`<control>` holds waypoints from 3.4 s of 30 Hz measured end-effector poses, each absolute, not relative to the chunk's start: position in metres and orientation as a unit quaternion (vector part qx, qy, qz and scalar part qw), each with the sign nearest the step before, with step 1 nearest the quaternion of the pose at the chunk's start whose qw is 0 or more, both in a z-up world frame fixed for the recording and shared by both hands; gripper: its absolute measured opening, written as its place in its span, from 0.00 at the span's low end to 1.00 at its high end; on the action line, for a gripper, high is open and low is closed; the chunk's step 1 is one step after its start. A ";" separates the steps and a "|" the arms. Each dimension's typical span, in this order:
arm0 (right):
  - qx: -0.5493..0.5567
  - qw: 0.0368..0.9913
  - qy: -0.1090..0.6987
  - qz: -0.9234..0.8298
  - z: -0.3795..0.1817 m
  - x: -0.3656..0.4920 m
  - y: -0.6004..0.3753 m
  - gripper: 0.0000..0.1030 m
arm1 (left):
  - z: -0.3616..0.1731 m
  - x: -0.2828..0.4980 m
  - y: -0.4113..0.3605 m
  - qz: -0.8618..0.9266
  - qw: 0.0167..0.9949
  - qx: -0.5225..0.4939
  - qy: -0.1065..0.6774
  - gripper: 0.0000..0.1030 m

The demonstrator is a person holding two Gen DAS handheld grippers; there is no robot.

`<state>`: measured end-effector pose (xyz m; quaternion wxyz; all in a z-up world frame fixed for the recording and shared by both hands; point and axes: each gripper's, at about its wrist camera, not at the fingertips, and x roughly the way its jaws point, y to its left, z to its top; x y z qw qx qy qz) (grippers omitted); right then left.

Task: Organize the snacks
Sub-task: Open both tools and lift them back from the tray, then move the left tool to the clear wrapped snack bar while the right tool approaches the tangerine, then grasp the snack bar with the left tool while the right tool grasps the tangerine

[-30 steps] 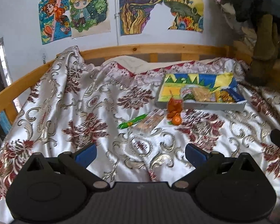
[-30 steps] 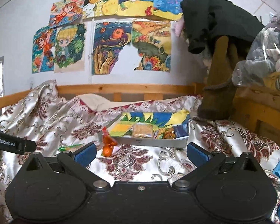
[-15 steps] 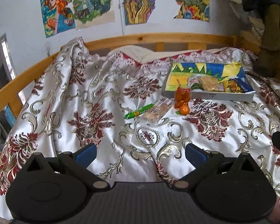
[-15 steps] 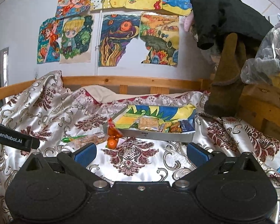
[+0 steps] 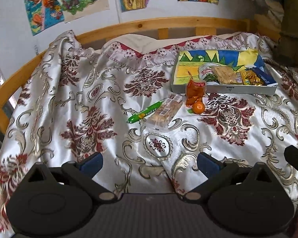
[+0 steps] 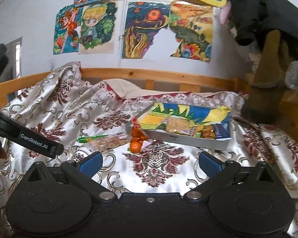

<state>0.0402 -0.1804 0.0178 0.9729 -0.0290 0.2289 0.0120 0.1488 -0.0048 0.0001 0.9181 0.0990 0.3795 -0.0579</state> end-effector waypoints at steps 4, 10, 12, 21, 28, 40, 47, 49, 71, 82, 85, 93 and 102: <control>-0.023 0.969 0.246 0.028 0.017 0.063 -0.185 0.99 | -0.005 0.172 -0.002 -0.064 0.914 0.109 0.386 1.00; -0.042 0.966 0.252 0.037 0.002 0.112 -0.192 0.99 | -0.018 0.216 0.001 -0.083 0.916 0.122 0.374 1.00; -0.050 0.967 0.247 0.039 -0.006 0.129 -0.194 0.99 | -0.026 0.230 0.002 -0.096 0.917 0.129 0.365 1.00; -0.071 0.966 0.246 0.040 -0.048 0.198 -0.190 0.99 | -0.062 0.285 -0.008 -0.129 0.922 0.168 0.323 1.00; -0.101 0.957 0.265 0.055 -0.074 0.238 -0.181 0.95 | -0.080 0.320 -0.003 -0.158 0.915 0.116 0.353 0.99; -0.103 0.941 0.312 0.086 -0.108 0.284 -0.171 0.66 | -0.088 0.341 -0.006 -0.215 0.894 0.097 0.382 0.89; -0.114 0.935 0.319 0.107 -0.116 0.289 -0.163 0.54 | -0.099 0.348 -0.014 -0.216 0.882 0.111 0.404 0.68; -0.111 0.935 0.319 0.110 -0.116 0.291 -0.162 0.54 | -0.100 0.349 -0.017 -0.222 0.879 0.110 0.408 0.60; -0.100 0.932 0.328 0.120 -0.111 0.287 -0.160 0.34 | -0.101 0.352 -0.023 -0.209 0.861 0.070 0.459 0.38; -0.098 0.937 0.318 0.107 -0.070 0.241 -0.172 0.34 | -0.070 0.312 -0.022 -0.195 0.845 0.007 0.498 0.36; -0.095 0.939 0.314 0.105 -0.059 0.224 -0.177 0.34 | -0.064 0.296 -0.024 -0.193 0.843 -0.002 0.503 0.36; -0.095 0.943 0.302 0.101 -0.032 0.179 -0.186 0.34 | -0.049 0.257 -0.023 -0.189 0.840 -0.032 0.508 0.36; -0.088 0.956 0.269 0.081 0.004 0.126 -0.204 0.34 | -0.017 0.213 -0.025 -0.208 0.853 -0.068 0.474 0.36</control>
